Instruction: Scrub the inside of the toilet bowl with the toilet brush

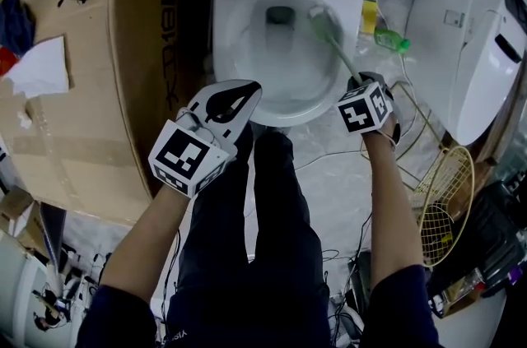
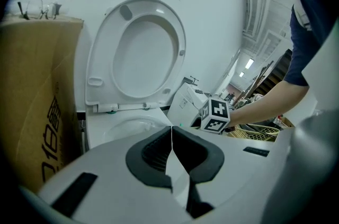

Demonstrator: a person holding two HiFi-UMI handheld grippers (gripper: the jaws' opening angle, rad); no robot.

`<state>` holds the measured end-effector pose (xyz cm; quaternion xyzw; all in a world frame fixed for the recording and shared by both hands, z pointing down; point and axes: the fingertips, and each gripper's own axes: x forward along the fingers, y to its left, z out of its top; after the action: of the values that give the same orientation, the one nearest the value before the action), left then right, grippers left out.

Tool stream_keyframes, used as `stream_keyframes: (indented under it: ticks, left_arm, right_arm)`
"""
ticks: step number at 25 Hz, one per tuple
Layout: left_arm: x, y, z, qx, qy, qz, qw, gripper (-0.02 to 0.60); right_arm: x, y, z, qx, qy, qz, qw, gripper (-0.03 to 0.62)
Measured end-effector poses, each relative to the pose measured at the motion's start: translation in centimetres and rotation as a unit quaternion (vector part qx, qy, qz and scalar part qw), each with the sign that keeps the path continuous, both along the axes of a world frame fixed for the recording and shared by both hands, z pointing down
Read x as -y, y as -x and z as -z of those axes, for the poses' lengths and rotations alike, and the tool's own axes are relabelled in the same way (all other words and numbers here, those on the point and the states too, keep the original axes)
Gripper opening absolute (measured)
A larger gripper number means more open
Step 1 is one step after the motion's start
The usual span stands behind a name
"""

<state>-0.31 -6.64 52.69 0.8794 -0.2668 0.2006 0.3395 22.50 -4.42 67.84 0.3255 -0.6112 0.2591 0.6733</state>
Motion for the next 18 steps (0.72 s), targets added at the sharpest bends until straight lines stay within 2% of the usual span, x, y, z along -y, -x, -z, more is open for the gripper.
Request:
stream_keyframes:
  ticks: [4,11,15,18]
  left_arm:
    - [-0.6,-0.1,-0.4,0.004,0.006,-0.011,0.9999,0.032]
    - [-1.1,-0.2,-0.3,-0.001,0.006,-0.010,0.9999,0.032]
    - [-1.3,0.1,0.6,-0.008,0.003,-0.005,0.9999,0.032]
    - [-1.2,0.5,1.1,-0.012,-0.001,0.005,0.9999,0.032]
  right_arm:
    - [-3.2,0.0,-0.1,0.000,0.020,0.005,1.000,0.052]
    - [-11.7,1.3,-0.8,0.011,0.085,0.025,0.996,0.052]
    - [-15.7,3.5,-0.9,0.033,0.113,0.018,0.993,0.052]
    - [-17.0,6.6,-1.1,0.061,0.125,0.021,0.990,0.052]
